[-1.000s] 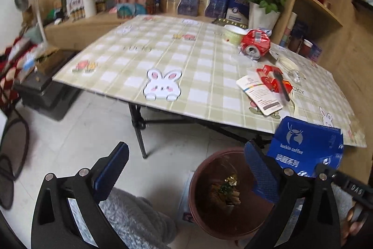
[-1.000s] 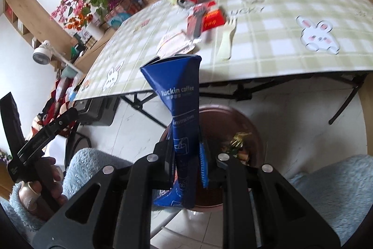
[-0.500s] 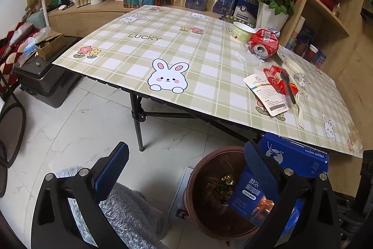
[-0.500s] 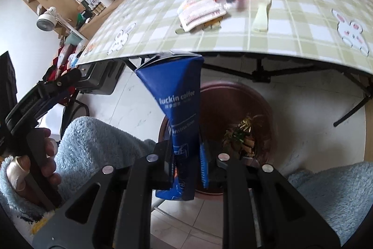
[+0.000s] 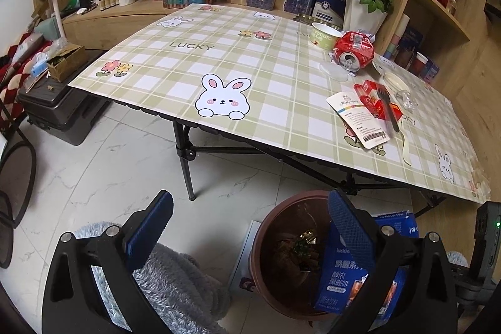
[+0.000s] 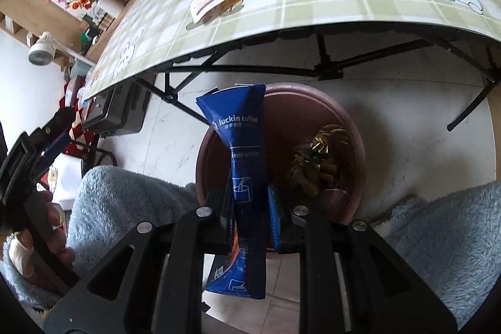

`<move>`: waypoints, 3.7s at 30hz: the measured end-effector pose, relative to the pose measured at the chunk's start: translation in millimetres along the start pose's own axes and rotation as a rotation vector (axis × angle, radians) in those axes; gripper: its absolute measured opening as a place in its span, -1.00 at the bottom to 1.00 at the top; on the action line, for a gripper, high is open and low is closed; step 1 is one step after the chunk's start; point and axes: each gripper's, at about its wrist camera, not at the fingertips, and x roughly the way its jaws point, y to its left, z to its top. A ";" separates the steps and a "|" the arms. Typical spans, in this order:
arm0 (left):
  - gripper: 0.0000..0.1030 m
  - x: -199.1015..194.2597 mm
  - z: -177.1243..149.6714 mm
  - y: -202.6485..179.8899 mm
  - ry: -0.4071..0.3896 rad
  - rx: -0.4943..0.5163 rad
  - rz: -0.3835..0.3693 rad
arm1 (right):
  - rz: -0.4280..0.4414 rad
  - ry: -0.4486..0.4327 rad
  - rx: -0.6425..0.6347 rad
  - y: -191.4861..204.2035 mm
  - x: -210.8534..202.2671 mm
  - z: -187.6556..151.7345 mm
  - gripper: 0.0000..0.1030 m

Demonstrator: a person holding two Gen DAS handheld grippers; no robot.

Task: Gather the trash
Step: 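Carry both items over the trash bin and open both tools to drop them, then grasp the white card with the left tool while the right tool grasps the black fork, then carry the card and wrapped black fork over the bin and open both tools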

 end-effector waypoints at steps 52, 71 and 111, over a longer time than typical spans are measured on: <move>0.63 158.5 99.7 -151.8 0.247 -0.012 -0.073 | -0.170 -0.392 -0.006 -67.5 -66.8 64.8 0.89; 0.13 153.7 94.8 -152.5 0.176 0.151 -0.034 | -0.208 -0.382 -0.046 -65.1 -64.4 64.0 0.89; 0.09 44.2 80.8 -53.3 0.024 0.045 -0.245 | -0.005 -0.305 -0.110 11.1 -7.3 161.5 -0.86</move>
